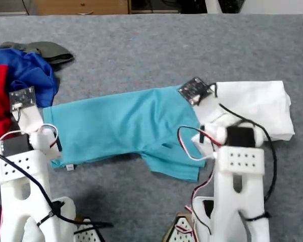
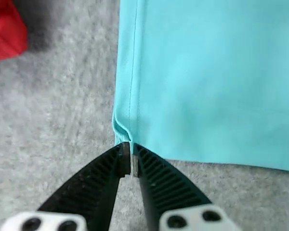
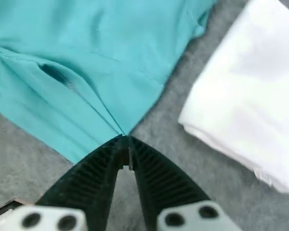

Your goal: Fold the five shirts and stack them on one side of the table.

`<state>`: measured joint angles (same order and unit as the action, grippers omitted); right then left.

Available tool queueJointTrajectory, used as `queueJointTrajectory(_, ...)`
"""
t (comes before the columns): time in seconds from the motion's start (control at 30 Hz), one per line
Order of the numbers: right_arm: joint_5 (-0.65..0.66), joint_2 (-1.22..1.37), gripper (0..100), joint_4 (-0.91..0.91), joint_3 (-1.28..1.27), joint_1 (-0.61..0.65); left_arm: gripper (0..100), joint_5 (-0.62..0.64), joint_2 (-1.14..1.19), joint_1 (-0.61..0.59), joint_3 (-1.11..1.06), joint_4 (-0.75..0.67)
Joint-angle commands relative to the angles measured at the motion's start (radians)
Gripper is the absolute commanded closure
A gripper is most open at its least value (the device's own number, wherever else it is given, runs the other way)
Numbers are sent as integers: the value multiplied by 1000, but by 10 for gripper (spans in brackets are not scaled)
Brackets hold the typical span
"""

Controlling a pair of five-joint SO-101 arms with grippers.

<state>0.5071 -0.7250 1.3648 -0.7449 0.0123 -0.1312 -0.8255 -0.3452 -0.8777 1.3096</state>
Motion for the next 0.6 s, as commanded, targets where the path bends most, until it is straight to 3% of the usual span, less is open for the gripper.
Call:
queueJointTrajectory(0.0,-28,97,993,-11,107,54,981,0,-19,8,87,-3)
queueJointTrajectory(0.17,-31,337,993,-61,216,140,981,81,24,35,129,-172)
queueJointTrajectory(0.37,-31,608,994,-61,329,257,981,141,297,80,138,-345)
queueJointTrajectory(0.57,-37,788,994,-68,421,289,981,176,349,86,180,-292)
